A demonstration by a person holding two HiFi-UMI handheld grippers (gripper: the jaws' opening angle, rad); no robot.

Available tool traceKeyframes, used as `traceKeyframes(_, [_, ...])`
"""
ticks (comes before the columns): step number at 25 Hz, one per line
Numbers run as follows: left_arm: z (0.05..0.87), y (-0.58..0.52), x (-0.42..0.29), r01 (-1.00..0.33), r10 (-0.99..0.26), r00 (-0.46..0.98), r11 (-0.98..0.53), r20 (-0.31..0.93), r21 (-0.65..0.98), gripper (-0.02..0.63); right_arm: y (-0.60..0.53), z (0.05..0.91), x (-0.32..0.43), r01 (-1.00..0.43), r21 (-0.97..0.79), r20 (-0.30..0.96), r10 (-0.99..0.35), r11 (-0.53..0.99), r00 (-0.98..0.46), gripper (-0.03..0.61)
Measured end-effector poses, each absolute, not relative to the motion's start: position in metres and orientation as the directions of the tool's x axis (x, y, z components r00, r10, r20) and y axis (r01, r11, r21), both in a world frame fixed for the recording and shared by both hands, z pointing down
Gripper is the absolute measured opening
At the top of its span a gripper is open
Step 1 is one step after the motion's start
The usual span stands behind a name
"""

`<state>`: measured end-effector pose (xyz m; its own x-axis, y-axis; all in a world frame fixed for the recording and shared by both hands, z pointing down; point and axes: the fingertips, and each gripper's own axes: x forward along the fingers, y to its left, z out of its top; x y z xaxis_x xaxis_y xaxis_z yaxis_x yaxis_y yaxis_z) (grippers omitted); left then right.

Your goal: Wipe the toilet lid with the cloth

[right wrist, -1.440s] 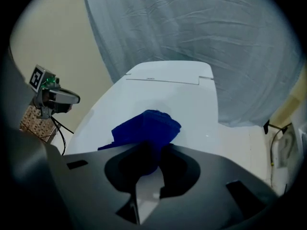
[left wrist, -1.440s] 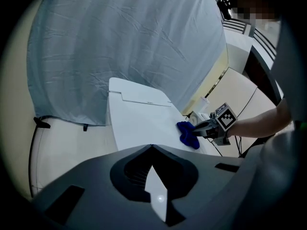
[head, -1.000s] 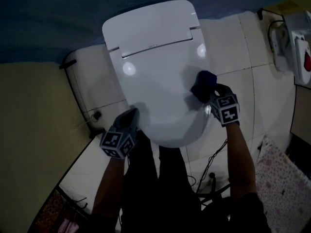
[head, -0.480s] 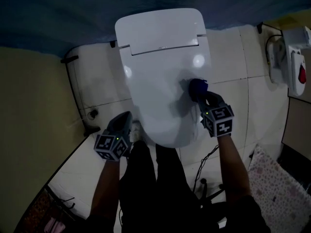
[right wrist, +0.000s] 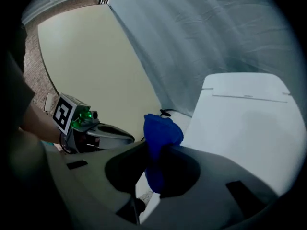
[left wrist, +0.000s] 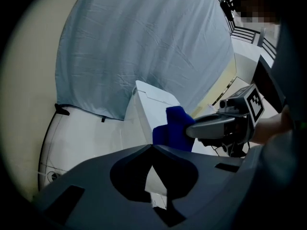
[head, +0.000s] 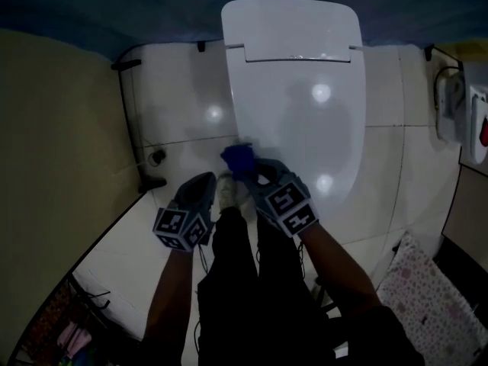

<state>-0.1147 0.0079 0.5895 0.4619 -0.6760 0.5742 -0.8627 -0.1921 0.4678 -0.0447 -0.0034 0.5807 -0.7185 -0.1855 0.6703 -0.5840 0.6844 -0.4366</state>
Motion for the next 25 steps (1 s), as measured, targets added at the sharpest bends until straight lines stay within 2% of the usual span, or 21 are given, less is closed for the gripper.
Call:
traceKeyframes(4, [0.605, 0.019, -0.126, -0.870, -0.683, 0.433, -0.145, 0.588, 0.472, -0.009, 0.015, 0.634, -0.043, -0.600, -0.472, 0.733, -0.090, 0.645, -0.674, 0.061])
traceKeyframes(11, [0.614, 0.019, -0.119, -0.864, -0.676, 0.439, -0.138, 0.592, 0.484, -0.009, -0.001, 0.671, 0.013, -0.685, -0.385, 0.827, -0.098, 0.618, -0.553, 0.061])
traceKeyframes(18, [0.608, 0.006, -0.097, -0.853, -0.647, 0.481, -0.190, 0.592, 0.486, -0.009, -0.003, 0.673, 0.070, -0.698, -0.325, 0.855, -0.117, 0.638, -0.505, 0.063])
traceKeyframes(25, [0.611, -0.007, -0.068, -0.842, -0.611, 0.514, -0.230, 0.601, 0.487, -0.009, -0.009, 0.675, 0.156, -0.778, -0.276, 0.878, -0.181, 0.564, -0.443, 0.063])
